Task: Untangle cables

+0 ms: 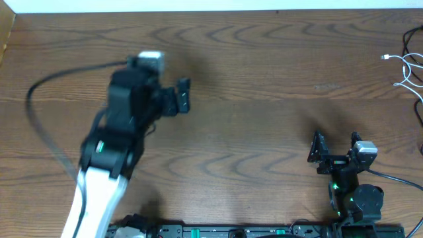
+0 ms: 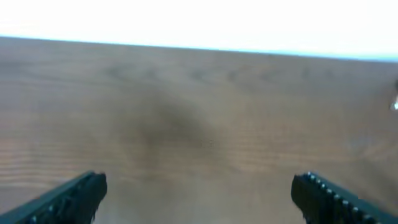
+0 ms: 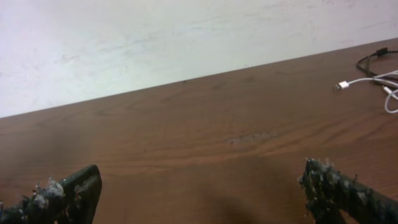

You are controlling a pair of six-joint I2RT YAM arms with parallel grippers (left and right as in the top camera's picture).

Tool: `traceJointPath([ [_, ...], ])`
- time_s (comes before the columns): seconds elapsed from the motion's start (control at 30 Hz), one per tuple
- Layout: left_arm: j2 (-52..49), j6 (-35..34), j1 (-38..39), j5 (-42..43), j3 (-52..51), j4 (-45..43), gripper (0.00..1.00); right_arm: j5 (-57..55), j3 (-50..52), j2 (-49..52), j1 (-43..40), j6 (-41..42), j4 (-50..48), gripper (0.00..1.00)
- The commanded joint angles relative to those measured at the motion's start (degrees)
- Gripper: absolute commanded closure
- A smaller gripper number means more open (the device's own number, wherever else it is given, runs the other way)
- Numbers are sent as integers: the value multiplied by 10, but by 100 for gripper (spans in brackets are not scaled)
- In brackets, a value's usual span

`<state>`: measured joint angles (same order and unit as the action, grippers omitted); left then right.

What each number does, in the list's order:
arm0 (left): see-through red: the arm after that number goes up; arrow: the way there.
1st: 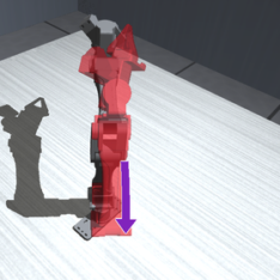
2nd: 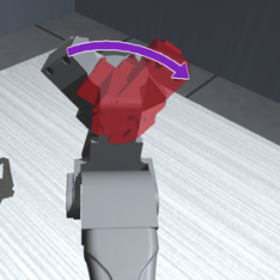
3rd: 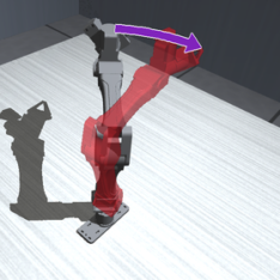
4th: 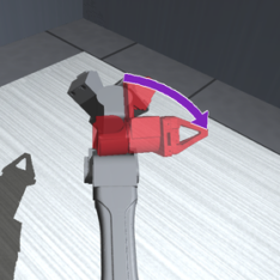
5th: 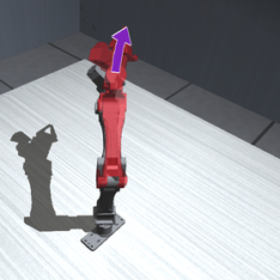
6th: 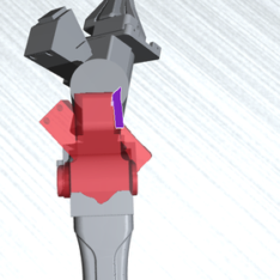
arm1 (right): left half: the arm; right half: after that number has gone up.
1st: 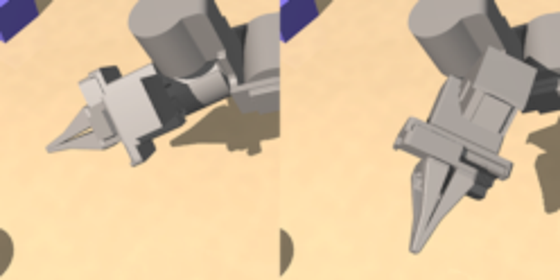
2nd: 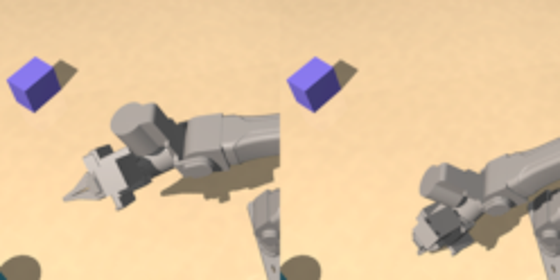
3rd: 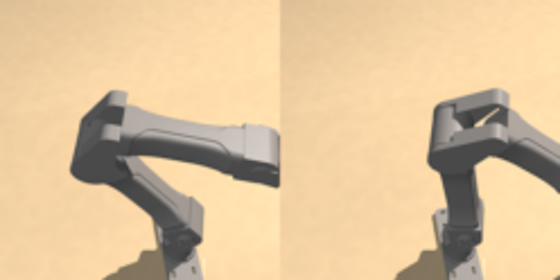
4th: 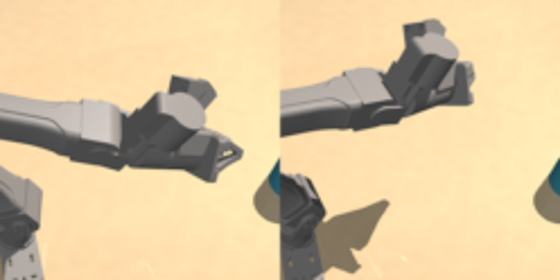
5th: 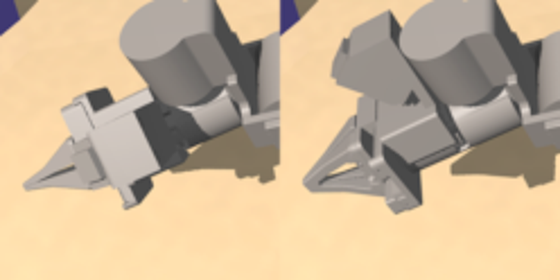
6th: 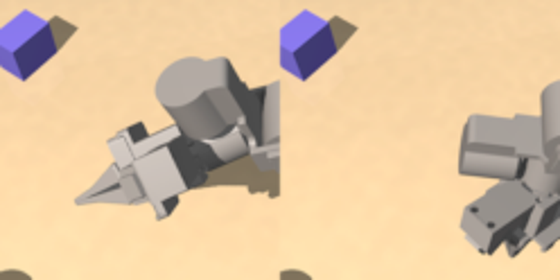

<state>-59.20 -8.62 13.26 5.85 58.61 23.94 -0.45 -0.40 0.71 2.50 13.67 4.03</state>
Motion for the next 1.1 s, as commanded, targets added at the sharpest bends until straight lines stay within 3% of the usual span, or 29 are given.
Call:
traceJointPath([
  [0.0, 94, 13, -29, -7, -111, -78, 0, 0, 1, -4, 3, 7, 2, 1],
  [0.2, 228, 13, -74, -7, -292, -211, 0, 0, 1, -4, 3, 7, 2, 1],
  [0.43, 388, 14, -123, -10, -446, -269, 0, 0, 1, -4, 3, 7, 2, 1],
  [0.8, 537, 13, -145, -32, -584, -271, 0, 0, 1, -4, 3, 7, 2, 1],
  [0.97, 566, 16, -145, -51, -584, -196, 0, 0, 1, -4, 3, 7, 2, 1],
  [1.07, 588, 15, -145, -50, -584, -197, 0, 0, 1, -4, 3, 7, 2, 1],
])
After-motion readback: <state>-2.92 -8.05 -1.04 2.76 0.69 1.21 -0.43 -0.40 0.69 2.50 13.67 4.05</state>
